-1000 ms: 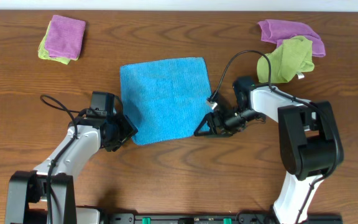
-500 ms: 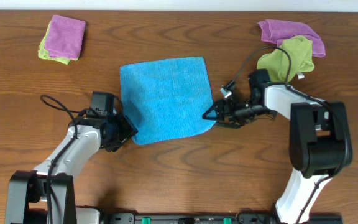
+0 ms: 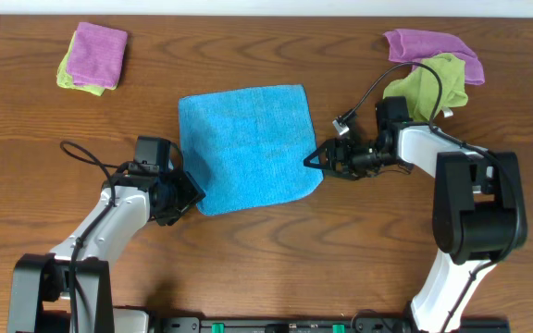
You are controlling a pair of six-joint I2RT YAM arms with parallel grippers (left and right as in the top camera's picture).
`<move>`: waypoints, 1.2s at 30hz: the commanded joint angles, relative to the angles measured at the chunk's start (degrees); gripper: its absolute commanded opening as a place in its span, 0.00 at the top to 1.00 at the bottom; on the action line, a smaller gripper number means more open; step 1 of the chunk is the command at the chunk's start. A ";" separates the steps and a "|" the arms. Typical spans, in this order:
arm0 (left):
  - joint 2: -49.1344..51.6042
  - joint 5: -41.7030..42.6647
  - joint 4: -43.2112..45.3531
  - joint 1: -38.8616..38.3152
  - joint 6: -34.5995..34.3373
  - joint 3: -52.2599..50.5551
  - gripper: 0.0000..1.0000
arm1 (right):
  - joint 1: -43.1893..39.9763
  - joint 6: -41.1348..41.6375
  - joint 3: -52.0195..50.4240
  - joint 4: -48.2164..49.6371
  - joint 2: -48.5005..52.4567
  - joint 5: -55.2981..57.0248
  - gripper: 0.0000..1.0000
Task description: Fold the cloth
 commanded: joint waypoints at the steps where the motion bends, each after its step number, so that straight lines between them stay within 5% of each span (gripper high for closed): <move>1: 0.50 0.44 -0.20 0.24 1.05 0.04 0.45 | 1.09 0.55 -0.50 0.63 2.05 8.68 0.24; 9: 0.50 0.44 -0.20 0.24 1.05 0.04 0.45 | 7.52 0.39 -0.50 -2.08 2.05 8.28 0.27; 20: 0.50 0.39 -0.22 0.24 1.49 0.04 0.45 | 2.05 -1.95 -0.50 -9.33 2.05 12.28 0.34; 24: 0.50 -0.04 -0.17 0.24 1.44 0.04 0.46 | 1.66 -1.92 -0.50 -9.60 2.05 12.31 0.44; 28: 0.50 0.39 0.17 0.24 1.05 0.04 0.54 | 1.70 -1.92 -0.50 -10.69 2.05 12.28 0.67; 36: 0.50 3.02 1.31 0.24 0.28 0.04 0.54 | 1.70 -2.62 -0.50 -13.16 2.05 12.33 0.68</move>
